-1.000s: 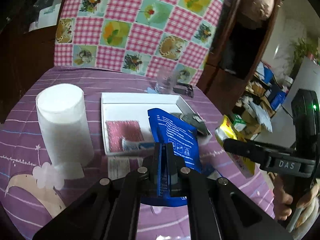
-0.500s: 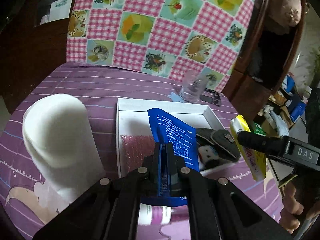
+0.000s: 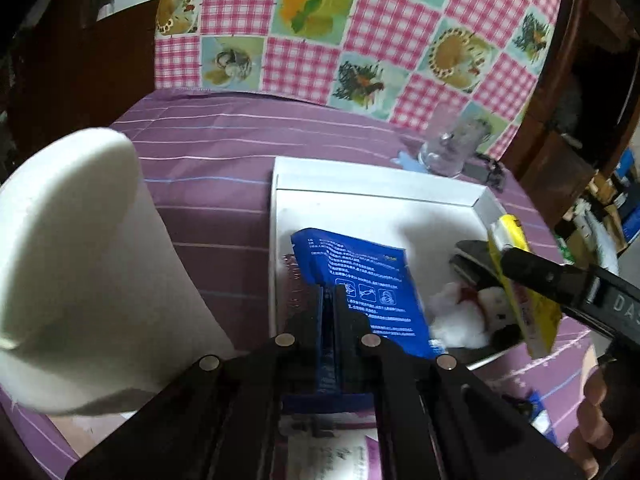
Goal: Organize soft objects
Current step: 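Carry the blue bag with the left tool while the right tool carries the yellow packet to the tray, then lower the blue bag and yellow packet into the white tray and open both tools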
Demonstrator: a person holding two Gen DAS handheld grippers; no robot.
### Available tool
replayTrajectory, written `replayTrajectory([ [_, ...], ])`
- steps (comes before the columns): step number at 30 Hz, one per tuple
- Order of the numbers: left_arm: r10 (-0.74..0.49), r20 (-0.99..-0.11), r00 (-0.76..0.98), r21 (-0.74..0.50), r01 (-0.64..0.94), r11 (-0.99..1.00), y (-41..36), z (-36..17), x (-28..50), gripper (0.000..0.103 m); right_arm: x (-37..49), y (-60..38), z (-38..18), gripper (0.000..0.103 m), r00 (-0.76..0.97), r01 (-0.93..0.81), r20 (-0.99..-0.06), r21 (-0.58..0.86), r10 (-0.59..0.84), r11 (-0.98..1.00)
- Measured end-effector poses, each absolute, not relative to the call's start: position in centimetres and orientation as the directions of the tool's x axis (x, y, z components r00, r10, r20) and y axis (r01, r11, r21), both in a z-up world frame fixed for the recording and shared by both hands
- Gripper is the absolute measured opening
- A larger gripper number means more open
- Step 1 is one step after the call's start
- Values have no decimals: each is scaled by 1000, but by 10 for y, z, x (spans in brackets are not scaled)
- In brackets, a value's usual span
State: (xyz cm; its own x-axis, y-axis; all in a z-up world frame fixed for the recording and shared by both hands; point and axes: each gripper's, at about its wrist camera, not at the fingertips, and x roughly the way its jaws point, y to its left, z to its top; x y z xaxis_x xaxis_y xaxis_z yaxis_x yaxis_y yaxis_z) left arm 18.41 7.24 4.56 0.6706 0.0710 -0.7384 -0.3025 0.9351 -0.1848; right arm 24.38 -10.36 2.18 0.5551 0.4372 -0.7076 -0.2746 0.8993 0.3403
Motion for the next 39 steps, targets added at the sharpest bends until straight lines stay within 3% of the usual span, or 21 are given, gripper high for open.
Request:
replayTrajectory([
  [11,124,-744,656,-137,-331,934,72,39,185,5,241,-100,19,75,583,-289,-690,317,429,903],
  [17,60,-717,694,-196,-283,939,73,46,174,19,236,-107,29,75,613,-300,-648,337,451,892],
  [22,51,-684,728,-194,-249,949,65,57,168,53,237,-118,36,75,622,-291,-619,386,480,875],
  [24,82,-659,748,-165,-250,954,59,62,164,59,236,-118,37,75,621,-293,-617,390,484,873],
  [33,156,-607,779,-57,-238,969,41,73,158,63,235,-110,37,75,616,-315,-611,388,498,866],
  [39,155,-605,781,-58,-237,970,42,73,157,63,244,-106,24,78,553,-324,-543,558,631,764],
])
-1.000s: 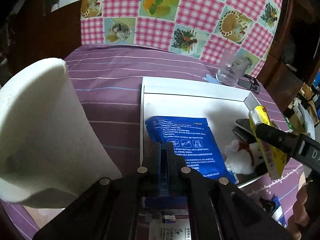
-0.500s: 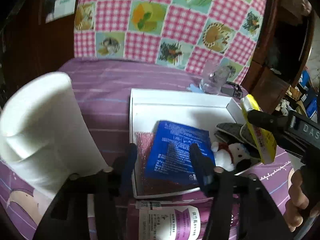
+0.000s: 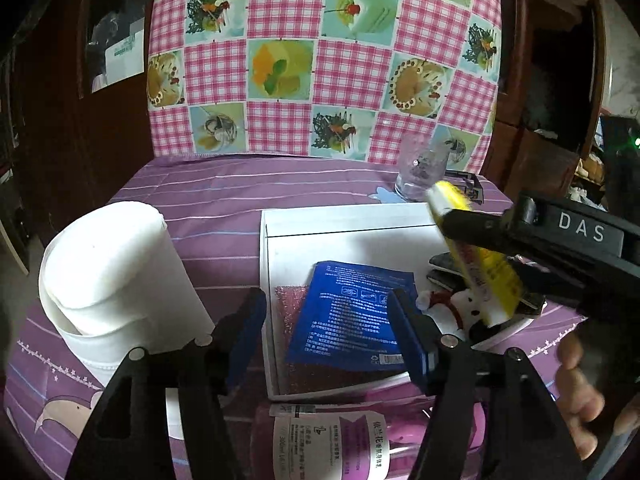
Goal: Organize soft objects
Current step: 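Lower the blue bag and yellow packet into the white tray and open both tools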
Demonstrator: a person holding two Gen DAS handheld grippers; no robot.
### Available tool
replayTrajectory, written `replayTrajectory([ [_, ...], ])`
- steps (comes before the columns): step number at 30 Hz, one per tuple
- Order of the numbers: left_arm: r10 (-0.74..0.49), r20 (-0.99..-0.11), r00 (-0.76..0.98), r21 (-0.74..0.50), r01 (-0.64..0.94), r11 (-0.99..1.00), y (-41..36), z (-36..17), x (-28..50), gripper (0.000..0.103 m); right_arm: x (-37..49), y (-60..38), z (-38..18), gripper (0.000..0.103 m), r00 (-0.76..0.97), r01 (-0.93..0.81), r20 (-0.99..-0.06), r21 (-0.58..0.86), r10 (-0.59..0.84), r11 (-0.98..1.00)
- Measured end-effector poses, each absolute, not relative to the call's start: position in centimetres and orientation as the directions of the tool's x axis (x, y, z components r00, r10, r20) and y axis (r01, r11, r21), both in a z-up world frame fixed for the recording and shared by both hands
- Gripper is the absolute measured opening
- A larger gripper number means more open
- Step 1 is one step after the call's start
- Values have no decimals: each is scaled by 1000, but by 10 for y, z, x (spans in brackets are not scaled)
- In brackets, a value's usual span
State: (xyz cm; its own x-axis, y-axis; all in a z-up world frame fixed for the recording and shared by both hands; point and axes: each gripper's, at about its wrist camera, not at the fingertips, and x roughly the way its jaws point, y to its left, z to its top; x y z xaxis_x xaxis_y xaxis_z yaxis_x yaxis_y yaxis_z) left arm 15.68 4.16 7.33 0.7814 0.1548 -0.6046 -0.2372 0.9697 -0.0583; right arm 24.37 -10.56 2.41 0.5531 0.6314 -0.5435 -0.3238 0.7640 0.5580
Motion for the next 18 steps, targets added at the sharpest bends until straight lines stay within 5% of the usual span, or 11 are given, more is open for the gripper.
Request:
replayTrajectory([
  [10,135,-611,780,-80,-230,970,42,74,154,63,250,-121,17,87,521,-280,-501,665,691,692],
  [18,146,-591,794,-62,-225,972,39,79,151,67,242,-127,39,87,602,-279,-550,535,580,797],
])
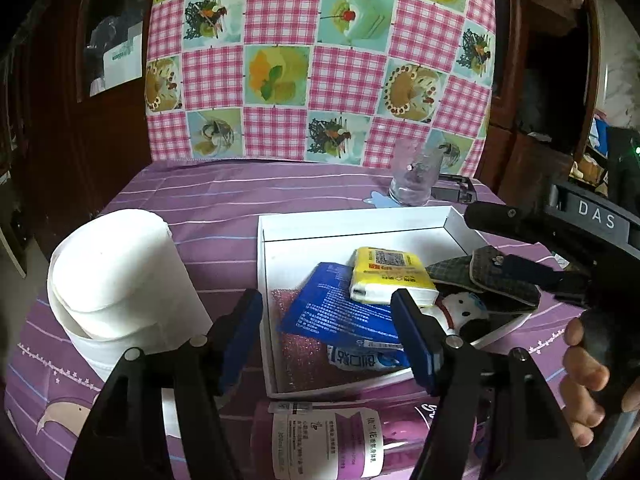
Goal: Organize soft objects
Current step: 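Lower the blue bag and yellow packet into the white tray and open both tools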
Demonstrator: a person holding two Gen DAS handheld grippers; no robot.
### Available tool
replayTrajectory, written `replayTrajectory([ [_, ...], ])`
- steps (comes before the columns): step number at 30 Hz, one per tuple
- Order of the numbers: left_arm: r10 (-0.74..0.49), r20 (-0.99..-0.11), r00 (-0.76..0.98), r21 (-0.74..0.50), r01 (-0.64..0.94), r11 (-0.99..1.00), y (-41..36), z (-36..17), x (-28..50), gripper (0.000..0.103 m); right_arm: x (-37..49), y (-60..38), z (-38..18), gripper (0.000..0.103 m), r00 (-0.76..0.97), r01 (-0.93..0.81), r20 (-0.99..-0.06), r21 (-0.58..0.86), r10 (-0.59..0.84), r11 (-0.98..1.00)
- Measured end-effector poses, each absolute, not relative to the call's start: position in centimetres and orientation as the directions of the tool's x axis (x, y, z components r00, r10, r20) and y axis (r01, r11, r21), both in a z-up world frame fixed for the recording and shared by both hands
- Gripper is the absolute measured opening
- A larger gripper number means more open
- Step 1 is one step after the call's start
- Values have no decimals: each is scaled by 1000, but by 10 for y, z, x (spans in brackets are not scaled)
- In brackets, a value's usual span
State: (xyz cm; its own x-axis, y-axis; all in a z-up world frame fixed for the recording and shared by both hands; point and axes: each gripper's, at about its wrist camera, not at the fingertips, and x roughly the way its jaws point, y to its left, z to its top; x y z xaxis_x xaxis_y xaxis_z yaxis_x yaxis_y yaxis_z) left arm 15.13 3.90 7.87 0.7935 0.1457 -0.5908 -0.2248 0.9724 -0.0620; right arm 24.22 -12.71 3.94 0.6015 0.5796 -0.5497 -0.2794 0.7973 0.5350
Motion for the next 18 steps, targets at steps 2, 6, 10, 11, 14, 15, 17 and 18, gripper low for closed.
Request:
replayTrajectory([
  [2,152,-587,795,-56,-227,972,38,79,151,67,239,-126,45,84,622,-285,-560,490,548,824],
  [6,152,-580,800,-52,-223,974,36,81,150,68,235,-128,53,83,652,-285,-563,438,507,852],
  [10,149,-574,805,-60,-223,973,36,83,149,70,229,-127,61,76,686,-287,-562,375,463,881],
  [11,146,-574,806,-68,-225,972,37,83,148,70,228,-126,64,70,689,-290,-568,354,451,889],
  [14,137,-572,809,-99,-234,967,41,84,147,71,228,-121,65,44,658,-313,-603,326,451,892],
  [15,137,-571,809,-105,-237,966,42,84,147,71,229,-119,64,36,631,-331,-620,329,466,885],
  [17,139,-571,809,-112,-244,963,44,84,147,71,235,-110,57,29,543,-373,-676,336,497,865],
  [18,141,-570,809,-111,-246,963,44,84,147,71,236,-106,53,26,517,-383,-693,338,502,860],
])
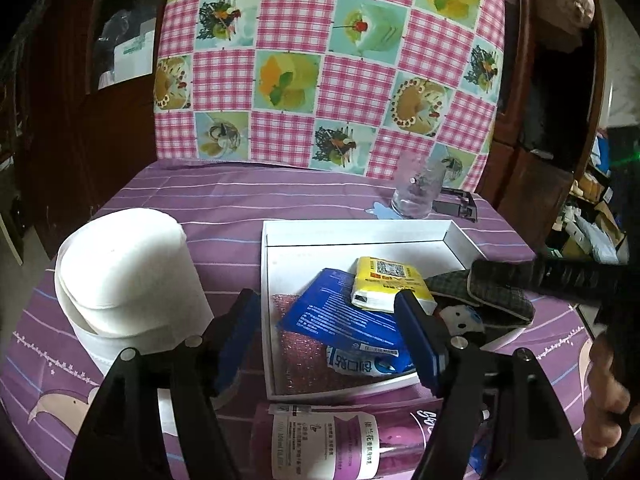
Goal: Organize soft objects
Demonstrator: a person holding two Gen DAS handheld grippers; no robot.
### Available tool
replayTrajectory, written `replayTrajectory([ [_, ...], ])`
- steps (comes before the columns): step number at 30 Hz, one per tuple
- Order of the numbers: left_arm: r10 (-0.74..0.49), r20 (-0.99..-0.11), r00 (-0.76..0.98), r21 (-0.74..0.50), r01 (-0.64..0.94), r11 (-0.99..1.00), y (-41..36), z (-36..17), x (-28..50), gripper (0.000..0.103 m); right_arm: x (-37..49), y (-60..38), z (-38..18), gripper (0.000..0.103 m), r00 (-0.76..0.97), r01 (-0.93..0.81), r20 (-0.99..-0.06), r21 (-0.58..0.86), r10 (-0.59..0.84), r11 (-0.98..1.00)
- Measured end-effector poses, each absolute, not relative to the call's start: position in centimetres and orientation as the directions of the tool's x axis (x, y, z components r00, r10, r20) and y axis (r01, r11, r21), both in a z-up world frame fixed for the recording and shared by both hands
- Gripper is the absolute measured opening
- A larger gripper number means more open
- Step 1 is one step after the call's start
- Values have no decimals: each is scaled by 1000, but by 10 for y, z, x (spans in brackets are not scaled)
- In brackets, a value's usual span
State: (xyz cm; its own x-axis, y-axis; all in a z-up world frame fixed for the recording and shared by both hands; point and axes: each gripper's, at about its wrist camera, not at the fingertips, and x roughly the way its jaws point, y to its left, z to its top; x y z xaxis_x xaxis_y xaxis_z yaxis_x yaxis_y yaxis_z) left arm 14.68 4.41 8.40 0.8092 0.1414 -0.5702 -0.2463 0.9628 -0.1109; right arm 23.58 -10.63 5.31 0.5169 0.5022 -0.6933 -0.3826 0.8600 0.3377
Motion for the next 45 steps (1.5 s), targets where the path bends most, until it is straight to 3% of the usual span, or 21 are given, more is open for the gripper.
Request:
replayTrajectory([
  [6,148,-573,806,-83,-236,968,41,83,148,71,245,-77,5,26,404,-402,-806,267,432,876],
  [21,178,-570,802,-47,-248,968,37,77,149,71,245,-86,7,26,491,-410,-669,388,558,825],
  [35,143,-516,844,-79,-213,974,36,97,136,77,215,-99,55,28,632,-404,-621,248,465,881],
  [37,147,-508,849,-77,-215,973,34,102,131,79,208,-102,60,29,653,-396,-614,224,444,891],
  [40,143,-502,853,-92,-218,972,34,107,123,80,197,-110,63,46,677,-396,-598,197,429,897],
  [45,140,-517,845,-78,-209,975,27,110,111,80,178,-124,68,50,688,-404,-599,153,410,902],
])
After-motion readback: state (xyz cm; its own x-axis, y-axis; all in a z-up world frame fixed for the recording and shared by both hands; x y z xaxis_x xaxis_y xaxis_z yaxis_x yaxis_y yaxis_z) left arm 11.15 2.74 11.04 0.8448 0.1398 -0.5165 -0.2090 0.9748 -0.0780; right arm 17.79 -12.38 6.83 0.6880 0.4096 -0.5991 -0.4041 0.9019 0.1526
